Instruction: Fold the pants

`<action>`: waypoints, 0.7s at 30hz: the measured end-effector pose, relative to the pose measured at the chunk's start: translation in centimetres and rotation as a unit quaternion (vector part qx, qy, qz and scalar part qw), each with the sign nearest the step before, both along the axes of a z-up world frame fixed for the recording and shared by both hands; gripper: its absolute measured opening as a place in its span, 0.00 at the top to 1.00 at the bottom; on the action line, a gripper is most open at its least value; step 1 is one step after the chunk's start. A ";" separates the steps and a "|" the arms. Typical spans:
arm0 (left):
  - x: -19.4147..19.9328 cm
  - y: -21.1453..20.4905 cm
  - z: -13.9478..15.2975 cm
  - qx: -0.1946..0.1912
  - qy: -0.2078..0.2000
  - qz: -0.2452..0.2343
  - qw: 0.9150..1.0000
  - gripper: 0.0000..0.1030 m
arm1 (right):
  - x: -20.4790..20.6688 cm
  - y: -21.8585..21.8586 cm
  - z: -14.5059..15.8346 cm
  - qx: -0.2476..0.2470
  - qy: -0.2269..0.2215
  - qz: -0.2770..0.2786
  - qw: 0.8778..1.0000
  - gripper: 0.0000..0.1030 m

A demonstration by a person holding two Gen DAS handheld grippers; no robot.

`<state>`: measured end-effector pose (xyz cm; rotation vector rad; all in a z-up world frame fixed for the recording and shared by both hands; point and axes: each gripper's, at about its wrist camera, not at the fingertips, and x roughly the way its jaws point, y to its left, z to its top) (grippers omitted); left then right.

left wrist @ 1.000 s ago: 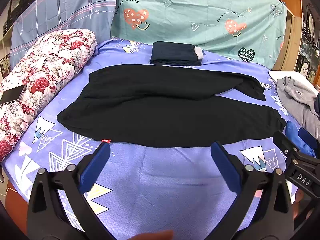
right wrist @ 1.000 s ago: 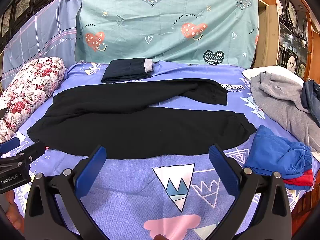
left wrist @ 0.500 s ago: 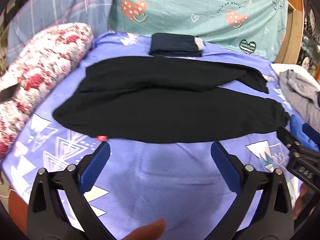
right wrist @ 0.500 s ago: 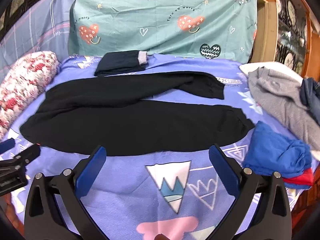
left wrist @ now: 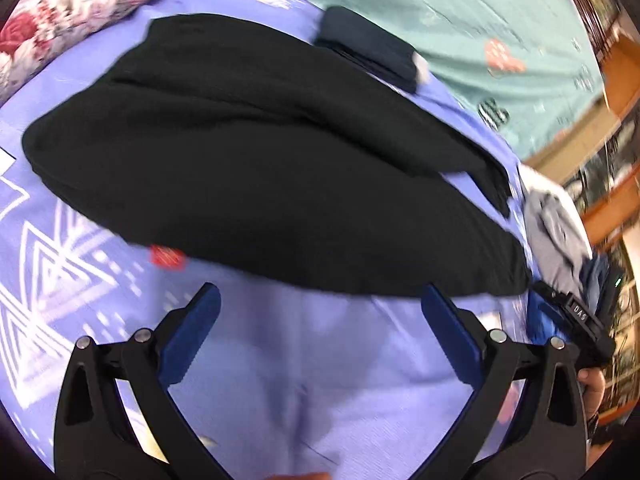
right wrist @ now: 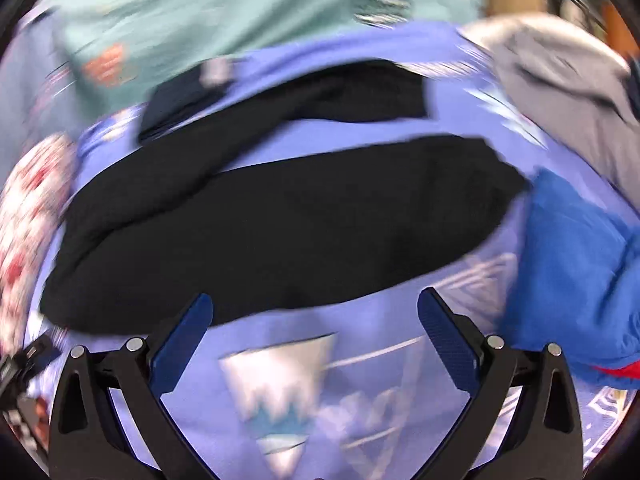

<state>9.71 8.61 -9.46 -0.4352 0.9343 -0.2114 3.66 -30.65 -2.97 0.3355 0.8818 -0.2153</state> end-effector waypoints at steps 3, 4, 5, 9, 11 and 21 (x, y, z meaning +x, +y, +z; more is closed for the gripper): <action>1.6 2.7 -0.8 -0.020 0.034 0.032 0.999 0.03 | 1.1 -2.8 -0.5 0.025 0.018 -0.030 0.999 0.01; 2.3 3.5 -1.4 -0.028 0.055 0.041 0.997 0.03 | 1.7 -3.9 -0.7 0.031 0.026 -0.040 0.998 0.01; 2.8 4.1 -1.9 -0.039 0.071 0.048 0.996 0.03 | 2.0 -4.6 -0.8 0.033 0.035 -0.049 0.998 0.01; 3.9 5.5 -2.6 -0.076 0.088 0.065 0.991 0.02 | 3.7 -6.9 -1.6 0.029 0.051 -0.073 0.996 0.01; 4.4 5.3 -2.7 -0.075 0.085 0.063 0.992 0.02 | 4.6 -8.0 -2.3 0.033 0.059 -0.079 0.995 0.01; 4.4 5.6 -3.0 -0.096 0.058 0.076 0.991 0.02 | 6.9 -10.9 -2.8 0.063 0.031 -0.103 0.992 0.69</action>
